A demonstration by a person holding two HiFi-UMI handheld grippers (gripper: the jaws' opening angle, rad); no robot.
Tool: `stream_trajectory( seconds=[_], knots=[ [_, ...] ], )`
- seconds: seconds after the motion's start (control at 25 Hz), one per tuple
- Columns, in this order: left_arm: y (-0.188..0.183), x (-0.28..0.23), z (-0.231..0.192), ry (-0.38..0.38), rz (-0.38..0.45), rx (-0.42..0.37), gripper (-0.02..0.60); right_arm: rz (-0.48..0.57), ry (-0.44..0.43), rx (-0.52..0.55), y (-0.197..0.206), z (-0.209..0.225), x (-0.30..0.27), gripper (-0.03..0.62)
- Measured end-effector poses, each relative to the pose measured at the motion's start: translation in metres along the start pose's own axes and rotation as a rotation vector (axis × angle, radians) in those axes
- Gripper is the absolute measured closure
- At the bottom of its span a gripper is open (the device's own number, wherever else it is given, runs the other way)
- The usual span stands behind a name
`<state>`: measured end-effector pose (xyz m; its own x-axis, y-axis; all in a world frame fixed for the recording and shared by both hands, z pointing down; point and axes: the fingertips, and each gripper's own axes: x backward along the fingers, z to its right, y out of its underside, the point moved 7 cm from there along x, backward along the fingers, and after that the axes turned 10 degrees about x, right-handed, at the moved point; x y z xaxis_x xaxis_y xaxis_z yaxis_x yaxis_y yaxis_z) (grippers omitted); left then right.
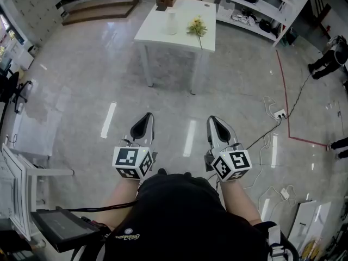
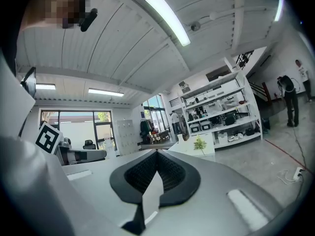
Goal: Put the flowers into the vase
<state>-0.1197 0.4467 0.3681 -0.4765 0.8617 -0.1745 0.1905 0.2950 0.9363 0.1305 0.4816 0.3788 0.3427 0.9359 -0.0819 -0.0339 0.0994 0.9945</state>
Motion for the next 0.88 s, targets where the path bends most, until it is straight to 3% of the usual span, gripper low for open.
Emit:
stream_trajectory(
  seconds=[0.48, 0.88],
  knots=[
    [-0.001, -0.009, -0.026, 0.003, -0.017, 0.022, 0.574, -0.046, 0.01, 0.01, 0.009, -0.008, -0.025, 0.594],
    [0.01, -0.014, -0.064, 0.031, -0.082, 0.042, 0.574, -0.068, 0.002, -0.009, 0.02, -0.034, -0.055, 0.594]
  ],
)
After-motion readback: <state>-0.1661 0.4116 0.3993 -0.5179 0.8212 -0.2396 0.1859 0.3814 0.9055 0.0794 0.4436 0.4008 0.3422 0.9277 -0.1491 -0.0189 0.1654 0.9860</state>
